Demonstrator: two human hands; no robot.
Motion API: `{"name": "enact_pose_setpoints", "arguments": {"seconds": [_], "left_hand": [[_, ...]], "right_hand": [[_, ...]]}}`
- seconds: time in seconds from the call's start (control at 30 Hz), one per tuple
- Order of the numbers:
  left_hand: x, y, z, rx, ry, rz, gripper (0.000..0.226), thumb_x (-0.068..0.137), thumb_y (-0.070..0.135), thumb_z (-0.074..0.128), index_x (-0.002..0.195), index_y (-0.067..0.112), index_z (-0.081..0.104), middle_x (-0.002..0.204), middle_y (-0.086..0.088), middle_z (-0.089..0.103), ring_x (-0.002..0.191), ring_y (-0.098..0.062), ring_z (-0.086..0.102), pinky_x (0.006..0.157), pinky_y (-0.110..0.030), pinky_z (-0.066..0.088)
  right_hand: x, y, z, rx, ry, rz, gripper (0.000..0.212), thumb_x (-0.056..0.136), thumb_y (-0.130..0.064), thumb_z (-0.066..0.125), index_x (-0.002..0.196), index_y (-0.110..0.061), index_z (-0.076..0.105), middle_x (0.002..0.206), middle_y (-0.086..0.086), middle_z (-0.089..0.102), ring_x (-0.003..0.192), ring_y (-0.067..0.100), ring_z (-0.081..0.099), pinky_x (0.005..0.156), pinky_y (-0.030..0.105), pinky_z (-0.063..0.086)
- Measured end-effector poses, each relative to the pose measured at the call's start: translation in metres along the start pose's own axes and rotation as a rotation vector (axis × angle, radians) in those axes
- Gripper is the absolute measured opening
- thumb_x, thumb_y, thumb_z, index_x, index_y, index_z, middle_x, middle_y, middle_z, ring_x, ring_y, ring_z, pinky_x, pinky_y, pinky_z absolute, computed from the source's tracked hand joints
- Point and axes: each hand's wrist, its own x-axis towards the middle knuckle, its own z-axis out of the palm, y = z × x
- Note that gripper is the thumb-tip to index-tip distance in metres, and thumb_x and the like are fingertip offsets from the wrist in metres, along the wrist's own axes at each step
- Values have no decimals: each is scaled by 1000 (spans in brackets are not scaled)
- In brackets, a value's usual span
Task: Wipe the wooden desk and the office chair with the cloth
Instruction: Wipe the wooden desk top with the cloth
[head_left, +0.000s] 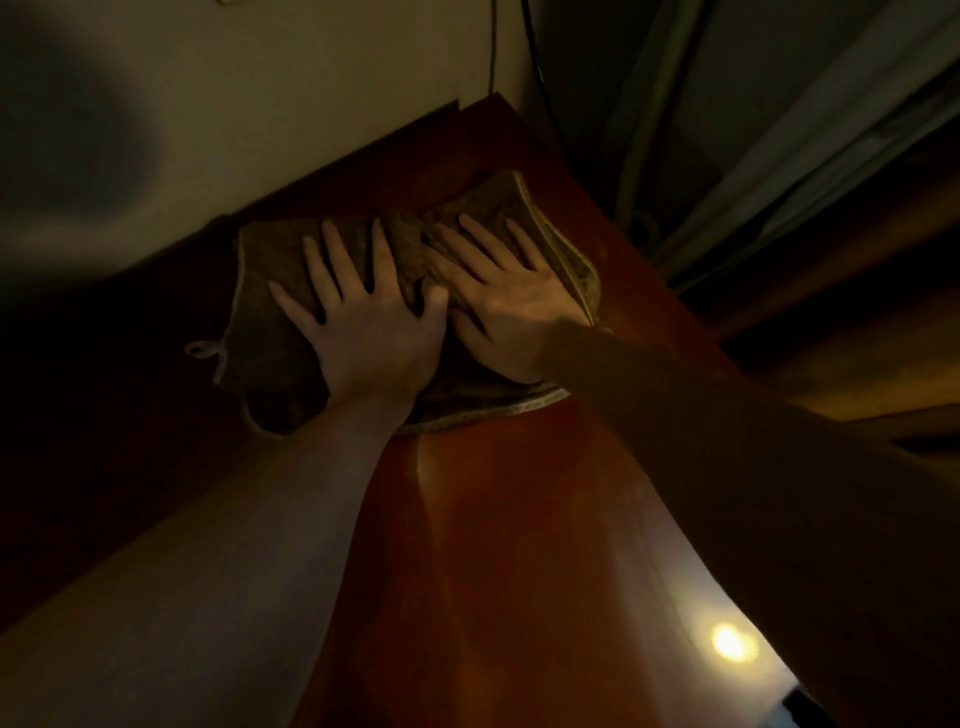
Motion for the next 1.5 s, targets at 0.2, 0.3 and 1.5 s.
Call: {"name": "enact_pose_setpoints", "arguments": {"seconds": [0.2, 0.3, 1.5], "left_hand": [[46, 11, 3, -32, 22, -23, 89, 86, 71, 1, 164, 29, 9, 172, -15, 1, 158, -33, -4, 120, -71, -2], [66, 17, 5, -20, 34, -38, 85, 91, 70, 6, 165, 27, 8, 171, -16, 2, 158, -35, -3, 119, -72, -2], [24, 13, 0, -69, 19, 87, 75, 95, 68, 7, 163, 38, 11, 172, -7, 4, 158, -28, -3, 119, -70, -7]], "right_hand": [[45, 32, -5, -40, 4, 3, 71, 97, -52, 18, 164, -28, 19, 173, -1, 11, 160, 20, 2, 127, 50, -2], [67, 44, -6, -37, 14, 1, 74, 93, -56, 16, 163, -31, 19, 172, -2, 13, 159, 19, 4, 127, 50, 1], [18, 27, 0, 2, 29, 274, 76, 93, -70, 26, 163, -44, 9, 173, -8, 3, 159, 20, -7, 123, 63, -8]]}}
